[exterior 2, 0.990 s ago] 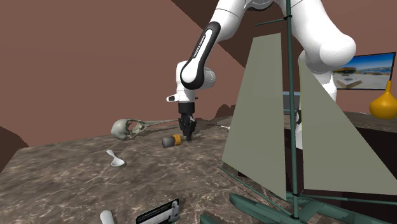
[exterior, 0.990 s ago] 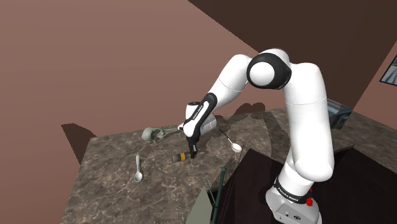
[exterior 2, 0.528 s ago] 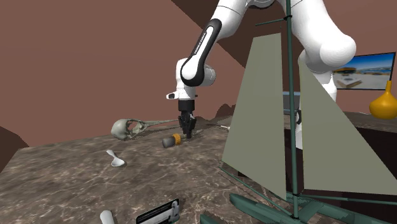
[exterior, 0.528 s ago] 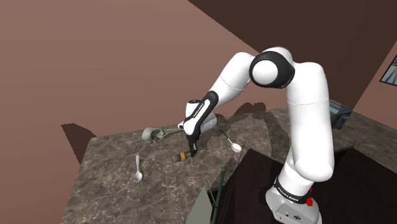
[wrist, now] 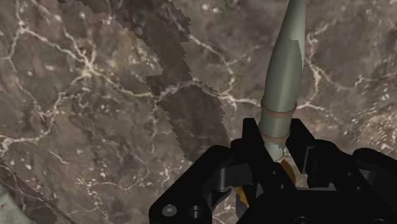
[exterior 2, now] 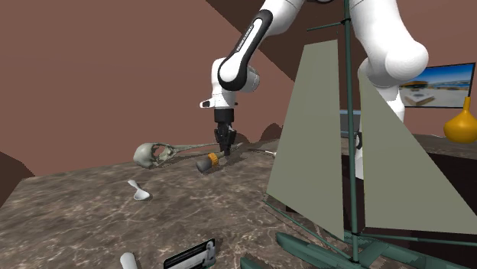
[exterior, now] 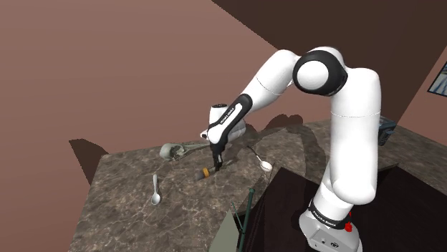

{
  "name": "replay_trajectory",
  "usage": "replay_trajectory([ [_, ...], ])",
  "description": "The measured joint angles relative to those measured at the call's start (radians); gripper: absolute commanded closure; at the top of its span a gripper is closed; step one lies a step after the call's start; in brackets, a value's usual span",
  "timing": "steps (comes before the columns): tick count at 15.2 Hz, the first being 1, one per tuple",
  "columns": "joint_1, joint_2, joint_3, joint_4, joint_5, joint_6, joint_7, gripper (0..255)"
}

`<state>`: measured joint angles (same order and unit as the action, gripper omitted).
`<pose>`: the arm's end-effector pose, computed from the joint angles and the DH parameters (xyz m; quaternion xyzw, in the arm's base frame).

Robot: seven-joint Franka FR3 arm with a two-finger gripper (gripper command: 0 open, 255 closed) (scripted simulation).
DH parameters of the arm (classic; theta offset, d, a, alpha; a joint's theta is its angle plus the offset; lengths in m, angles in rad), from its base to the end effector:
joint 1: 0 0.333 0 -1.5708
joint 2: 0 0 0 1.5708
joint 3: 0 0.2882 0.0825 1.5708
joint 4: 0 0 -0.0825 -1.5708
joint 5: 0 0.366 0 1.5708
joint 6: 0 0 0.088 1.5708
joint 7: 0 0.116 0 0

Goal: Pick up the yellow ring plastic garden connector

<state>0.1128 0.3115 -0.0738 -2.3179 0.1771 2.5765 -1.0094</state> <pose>0.4996 0.0157 0.1833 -0.8998 -0.4343 0.0063 0.0419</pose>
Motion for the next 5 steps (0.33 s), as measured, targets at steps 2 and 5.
replay_trajectory([
  [2, 0.003, -0.024, -0.004, -0.001, -0.008, -0.023, 0.008, 255],
  [5, 0.004, -0.057, -0.009, 0.000, -0.018, -0.056, 0.015, 255],
])
